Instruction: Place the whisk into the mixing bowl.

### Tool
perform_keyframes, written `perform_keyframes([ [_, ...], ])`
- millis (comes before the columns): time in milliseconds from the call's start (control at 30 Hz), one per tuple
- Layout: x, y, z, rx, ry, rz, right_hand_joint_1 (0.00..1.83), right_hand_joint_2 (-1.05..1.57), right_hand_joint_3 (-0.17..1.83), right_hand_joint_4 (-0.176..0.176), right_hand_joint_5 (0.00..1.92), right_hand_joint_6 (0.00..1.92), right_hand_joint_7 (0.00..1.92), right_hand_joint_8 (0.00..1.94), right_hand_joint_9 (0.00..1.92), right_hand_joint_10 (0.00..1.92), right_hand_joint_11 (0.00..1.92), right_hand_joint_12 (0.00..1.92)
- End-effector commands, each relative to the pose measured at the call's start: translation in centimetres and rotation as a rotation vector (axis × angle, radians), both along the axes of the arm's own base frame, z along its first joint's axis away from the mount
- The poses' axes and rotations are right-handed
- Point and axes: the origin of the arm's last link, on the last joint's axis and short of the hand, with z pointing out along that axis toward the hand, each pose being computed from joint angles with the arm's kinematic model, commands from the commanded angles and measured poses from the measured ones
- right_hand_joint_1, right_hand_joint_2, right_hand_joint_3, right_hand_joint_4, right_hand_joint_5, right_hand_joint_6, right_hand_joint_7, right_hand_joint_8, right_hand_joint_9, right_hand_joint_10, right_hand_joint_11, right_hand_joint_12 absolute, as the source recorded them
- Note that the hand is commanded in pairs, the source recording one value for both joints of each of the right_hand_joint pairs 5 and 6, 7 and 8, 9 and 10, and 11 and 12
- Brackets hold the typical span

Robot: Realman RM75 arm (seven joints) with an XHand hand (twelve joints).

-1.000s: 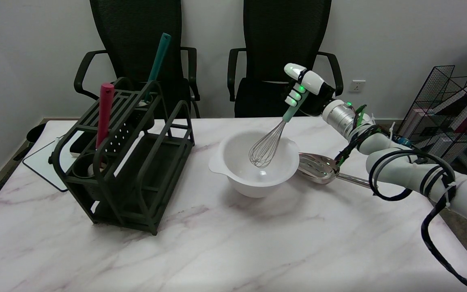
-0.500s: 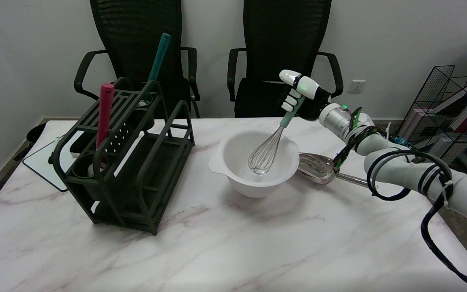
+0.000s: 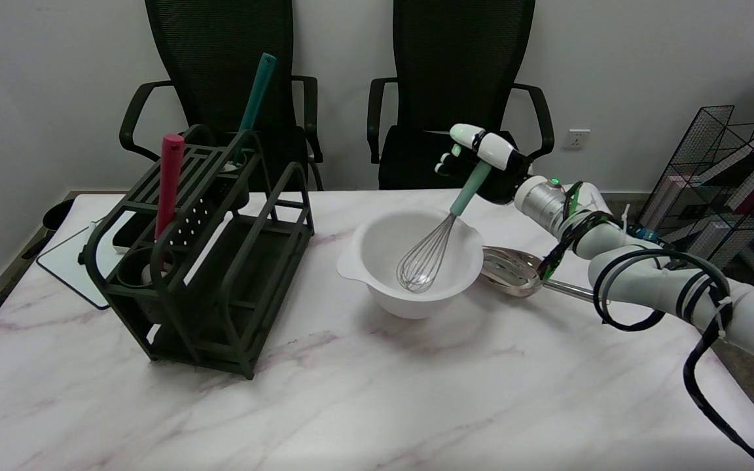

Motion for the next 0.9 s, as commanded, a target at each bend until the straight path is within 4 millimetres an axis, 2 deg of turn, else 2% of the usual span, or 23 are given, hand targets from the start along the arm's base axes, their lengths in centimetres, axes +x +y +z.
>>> perform_keyframes([
  [33,-1.1,1.2,0.2,-0.010,-0.021,0.015,1.12,0.88,0.71,0.000,1.77,1.77,1.20,1.20,1.06,1.06,1.07,1.07],
  [100,-0.9,1.3,0.4,-0.015,-0.020,0.035,1.16,0.34,1.08,0.000,1.31,1.31,1.08,1.08,0.94,0.94,0.96,0.96],
  [133,-0.8,1.3,0.6,-0.020,-0.018,0.047,1.20,0.08,1.19,0.000,0.97,0.97,0.99,0.99,0.83,0.83,0.88,0.88],
  [167,-0.7,1.3,0.7,-0.022,-0.017,0.054,1.22,0.02,1.16,0.000,0.81,0.81,0.93,0.93,0.77,0.77,0.84,0.84],
  [233,-0.7,1.5,0.9,-0.028,-0.018,0.066,1.22,-0.03,1.11,0.000,0.65,0.65,0.86,0.86,0.74,0.74,0.78,0.78],
  [433,-0.2,2.5,2.2,-0.073,-0.031,0.138,1.18,-0.11,1.18,0.000,0.53,0.53,0.73,0.73,0.72,0.72,0.68,0.68],
  [567,0.4,4.1,4.5,-0.152,-0.046,0.226,1.16,-0.12,1.20,0.000,0.52,0.52,0.69,0.69,0.72,0.72,0.68,0.68],
  [767,1.0,9.4,10.6,-0.364,-0.013,0.390,1.14,-0.04,1.12,0.000,0.52,0.52,0.71,0.71,0.73,0.73,0.69,0.69],
  [900,0.4,14.5,14.4,-0.521,0.046,0.480,1.12,0.01,1.09,0.000,0.57,0.57,0.74,0.74,0.73,0.73,0.70,0.70],
])
